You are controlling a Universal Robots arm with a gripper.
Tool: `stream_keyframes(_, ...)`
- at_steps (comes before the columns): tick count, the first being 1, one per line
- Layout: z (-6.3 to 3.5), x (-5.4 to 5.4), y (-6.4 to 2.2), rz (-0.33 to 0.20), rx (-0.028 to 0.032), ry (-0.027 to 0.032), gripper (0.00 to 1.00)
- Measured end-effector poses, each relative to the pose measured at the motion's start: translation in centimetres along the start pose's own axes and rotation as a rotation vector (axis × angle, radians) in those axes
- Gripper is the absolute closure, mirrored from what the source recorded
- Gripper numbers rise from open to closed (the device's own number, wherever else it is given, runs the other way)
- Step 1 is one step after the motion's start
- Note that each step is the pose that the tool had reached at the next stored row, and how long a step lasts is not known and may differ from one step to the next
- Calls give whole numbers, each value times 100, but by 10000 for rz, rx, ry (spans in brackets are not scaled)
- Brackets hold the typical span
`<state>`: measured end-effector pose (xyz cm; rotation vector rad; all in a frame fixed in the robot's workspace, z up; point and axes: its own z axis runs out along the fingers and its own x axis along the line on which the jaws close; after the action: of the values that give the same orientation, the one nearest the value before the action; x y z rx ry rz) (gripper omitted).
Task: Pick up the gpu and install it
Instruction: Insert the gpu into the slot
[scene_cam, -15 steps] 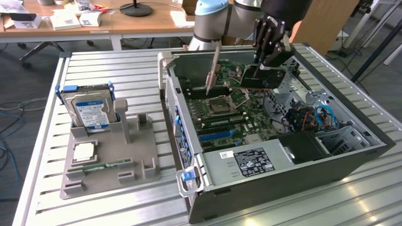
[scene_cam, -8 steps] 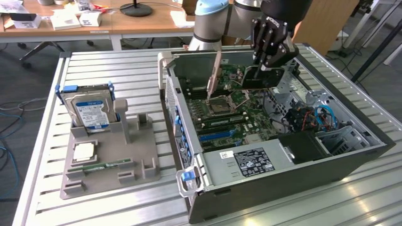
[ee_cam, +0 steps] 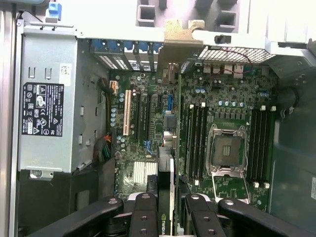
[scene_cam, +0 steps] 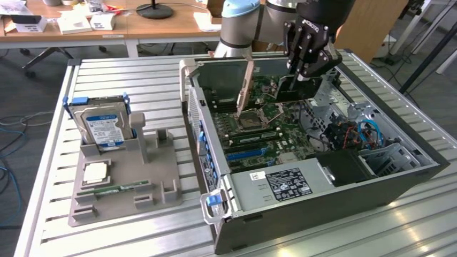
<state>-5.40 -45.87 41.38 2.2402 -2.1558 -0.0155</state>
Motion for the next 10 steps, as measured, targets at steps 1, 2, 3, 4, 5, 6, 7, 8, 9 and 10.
stream_keyframes(1, 1, 0, 1, 1, 17, -1, 74)
stream_keyframes(2, 1, -1, 1, 0, 37, -1, 74)
stream_keyframes(3, 1, -1, 1, -3, 56, 0, 74)
stream_keyframes(4, 0, -1, 5, -6, 98, 4, 74)
stream_keyframes(5, 0, -1, 6, -10, 130, 5, 74)
stream_keyframes(6, 1, -1, 8, -16, 160, 6, 74)
stream_keyframes(7, 2, -1, 11, -19, 186, 6, 74)
stream_keyframes(8, 2, -1, 14, -23, 210, 8, 74)
stream_keyframes(9, 3, -1, 17, -24, 235, 8, 74)
stream_keyframes(10, 4, -1, 21, -25, 247, 10, 74)
